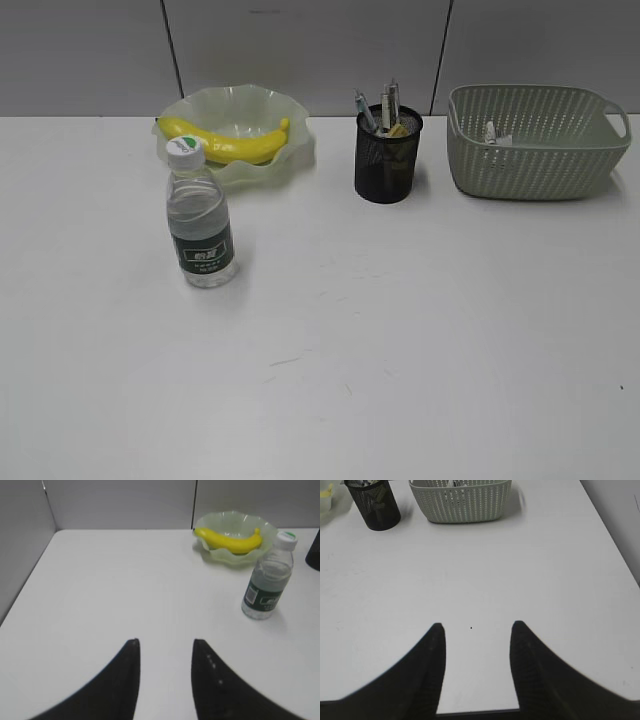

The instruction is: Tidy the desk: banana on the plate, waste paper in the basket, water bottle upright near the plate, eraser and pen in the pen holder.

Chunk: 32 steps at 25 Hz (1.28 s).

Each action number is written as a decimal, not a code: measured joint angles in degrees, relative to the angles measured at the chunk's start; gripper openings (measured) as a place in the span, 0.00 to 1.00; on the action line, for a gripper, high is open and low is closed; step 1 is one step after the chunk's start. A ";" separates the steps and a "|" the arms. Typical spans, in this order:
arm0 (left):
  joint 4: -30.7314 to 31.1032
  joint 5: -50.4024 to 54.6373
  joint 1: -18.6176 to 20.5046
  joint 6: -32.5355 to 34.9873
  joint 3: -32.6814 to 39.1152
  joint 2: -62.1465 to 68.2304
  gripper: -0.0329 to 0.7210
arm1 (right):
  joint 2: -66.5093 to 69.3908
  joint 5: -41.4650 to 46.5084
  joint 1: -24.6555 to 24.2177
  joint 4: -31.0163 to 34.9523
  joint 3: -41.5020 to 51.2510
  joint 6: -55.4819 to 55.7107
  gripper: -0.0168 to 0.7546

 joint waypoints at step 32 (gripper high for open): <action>0.00 2.02 0.00 0.19 0.64 0.00 0.36 | -0.01 -0.05 -0.10 6.30 0.00 -9.70 0.47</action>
